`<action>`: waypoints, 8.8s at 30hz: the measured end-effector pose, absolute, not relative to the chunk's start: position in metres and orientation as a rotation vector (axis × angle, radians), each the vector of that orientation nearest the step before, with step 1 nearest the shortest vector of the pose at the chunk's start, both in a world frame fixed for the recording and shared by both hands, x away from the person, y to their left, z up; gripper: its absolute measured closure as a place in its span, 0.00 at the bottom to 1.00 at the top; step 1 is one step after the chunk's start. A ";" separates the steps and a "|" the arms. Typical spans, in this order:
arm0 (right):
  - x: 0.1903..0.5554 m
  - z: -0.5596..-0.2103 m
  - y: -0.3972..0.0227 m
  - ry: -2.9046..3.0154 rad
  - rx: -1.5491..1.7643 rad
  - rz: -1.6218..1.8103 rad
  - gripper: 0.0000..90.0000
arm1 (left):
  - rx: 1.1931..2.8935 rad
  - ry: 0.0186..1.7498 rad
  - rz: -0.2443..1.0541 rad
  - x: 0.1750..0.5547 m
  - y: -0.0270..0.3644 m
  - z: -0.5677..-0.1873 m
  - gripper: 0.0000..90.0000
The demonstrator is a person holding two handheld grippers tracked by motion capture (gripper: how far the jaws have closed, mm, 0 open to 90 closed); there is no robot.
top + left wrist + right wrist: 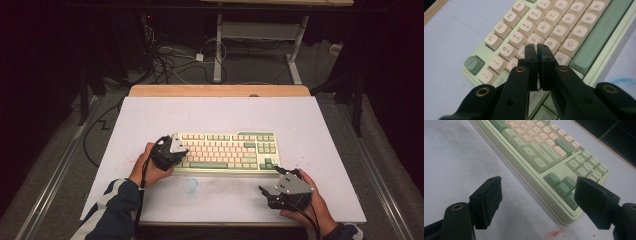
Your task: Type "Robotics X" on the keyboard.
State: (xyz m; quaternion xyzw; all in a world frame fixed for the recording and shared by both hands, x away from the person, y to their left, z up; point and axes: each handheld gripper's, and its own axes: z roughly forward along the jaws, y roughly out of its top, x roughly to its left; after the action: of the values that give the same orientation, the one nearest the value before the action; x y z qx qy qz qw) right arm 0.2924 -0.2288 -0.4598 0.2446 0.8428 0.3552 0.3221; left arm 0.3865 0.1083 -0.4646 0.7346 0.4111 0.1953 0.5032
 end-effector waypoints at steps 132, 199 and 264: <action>0.296 -0.462 -0.232 2.225 0.662 0.881 0.27 | 1.701 0.838 0.525 0.351 0.089 -0.454 0.28; 0.371 -0.449 -0.193 2.331 0.707 0.993 1.00 | 1.715 1.034 0.618 0.327 0.165 -0.488 0.26; 0.376 -0.461 -0.189 2.353 0.691 0.968 1.00 | 1.805 0.962 0.439 0.356 0.125 -0.458 0.96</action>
State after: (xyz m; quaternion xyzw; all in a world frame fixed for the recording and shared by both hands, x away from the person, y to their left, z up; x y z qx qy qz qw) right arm 0.3763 -0.1887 -0.4608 0.2538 0.8642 0.3554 0.2499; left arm 0.3564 0.1246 -0.4579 0.7467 0.3979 0.1818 0.5010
